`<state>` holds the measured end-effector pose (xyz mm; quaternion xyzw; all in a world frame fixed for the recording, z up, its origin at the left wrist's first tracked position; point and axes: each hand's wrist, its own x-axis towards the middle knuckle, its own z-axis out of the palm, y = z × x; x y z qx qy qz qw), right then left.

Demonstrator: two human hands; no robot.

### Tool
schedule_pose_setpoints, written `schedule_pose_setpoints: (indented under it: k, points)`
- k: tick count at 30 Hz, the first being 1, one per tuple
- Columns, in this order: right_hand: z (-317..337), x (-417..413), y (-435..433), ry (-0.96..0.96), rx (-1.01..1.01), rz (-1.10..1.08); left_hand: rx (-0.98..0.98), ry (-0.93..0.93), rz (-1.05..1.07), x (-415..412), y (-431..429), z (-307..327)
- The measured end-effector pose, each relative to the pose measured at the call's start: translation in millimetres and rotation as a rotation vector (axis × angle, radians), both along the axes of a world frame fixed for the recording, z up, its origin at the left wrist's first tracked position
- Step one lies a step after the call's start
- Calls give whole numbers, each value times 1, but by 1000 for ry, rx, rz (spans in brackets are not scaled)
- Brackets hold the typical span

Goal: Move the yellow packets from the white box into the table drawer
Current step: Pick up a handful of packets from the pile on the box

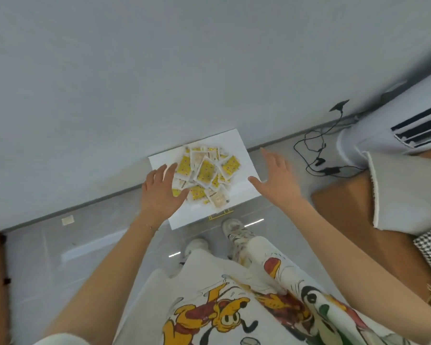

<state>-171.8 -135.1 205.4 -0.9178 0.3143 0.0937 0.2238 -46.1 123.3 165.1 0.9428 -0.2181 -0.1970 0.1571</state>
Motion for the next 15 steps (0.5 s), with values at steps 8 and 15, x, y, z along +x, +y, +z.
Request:
schedule_pose_setpoints:
  k: [8, 15]
  points:
    - [-72, 42, -35, 129, 150, 34, -101, 172, 306, 3, -16, -66]
    - [-234, 66, -59, 319, 371, -256, -247, 413, 550, 15, -72, -198]
